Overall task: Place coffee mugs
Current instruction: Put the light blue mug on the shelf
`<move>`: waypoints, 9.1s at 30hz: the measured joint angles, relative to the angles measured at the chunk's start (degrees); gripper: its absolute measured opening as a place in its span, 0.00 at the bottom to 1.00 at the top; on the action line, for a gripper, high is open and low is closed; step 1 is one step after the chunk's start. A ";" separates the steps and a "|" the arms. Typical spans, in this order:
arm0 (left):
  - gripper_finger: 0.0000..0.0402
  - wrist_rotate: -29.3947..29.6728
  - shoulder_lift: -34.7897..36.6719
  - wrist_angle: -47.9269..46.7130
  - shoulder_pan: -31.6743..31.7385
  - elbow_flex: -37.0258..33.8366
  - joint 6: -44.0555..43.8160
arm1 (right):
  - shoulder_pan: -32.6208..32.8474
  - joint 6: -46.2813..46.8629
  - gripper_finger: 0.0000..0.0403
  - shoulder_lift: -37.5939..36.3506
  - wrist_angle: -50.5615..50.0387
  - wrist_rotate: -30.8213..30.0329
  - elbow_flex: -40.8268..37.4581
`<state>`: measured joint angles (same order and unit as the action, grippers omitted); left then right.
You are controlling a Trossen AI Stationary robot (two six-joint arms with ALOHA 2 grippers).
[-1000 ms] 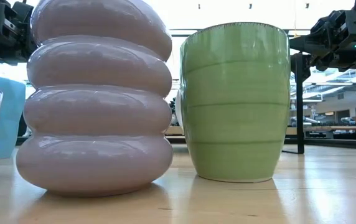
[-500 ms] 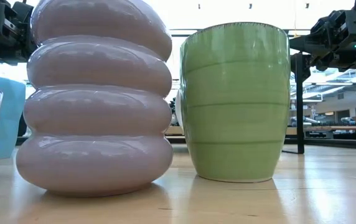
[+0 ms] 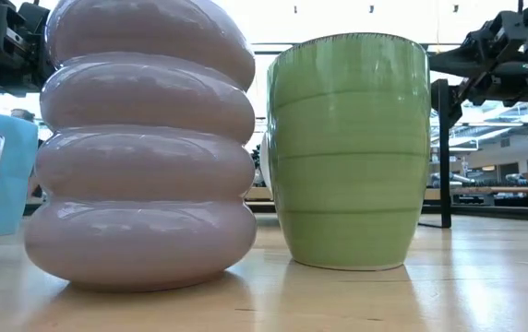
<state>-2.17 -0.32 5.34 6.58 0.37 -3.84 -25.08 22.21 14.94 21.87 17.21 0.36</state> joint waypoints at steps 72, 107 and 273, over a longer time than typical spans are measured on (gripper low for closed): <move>0.36 0.00 -0.04 0.00 0.00 0.01 -0.04 | -30.58 -52.35 0.59 44.85 -44.61 -25.01 34.38; 0.36 0.01 -0.04 0.00 0.00 0.01 -0.04 | -30.56 -53.42 0.59 69.34 -22.77 -27.52 34.38; 0.36 0.00 -0.07 -1.37 0.00 0.01 0.00 | 0.46 -49.84 0.08 97.20 -111.84 -24.10 106.86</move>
<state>-2.17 -0.38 3.97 6.58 0.37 -3.84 -24.62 -27.64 112.14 -89.97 -6.89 107.22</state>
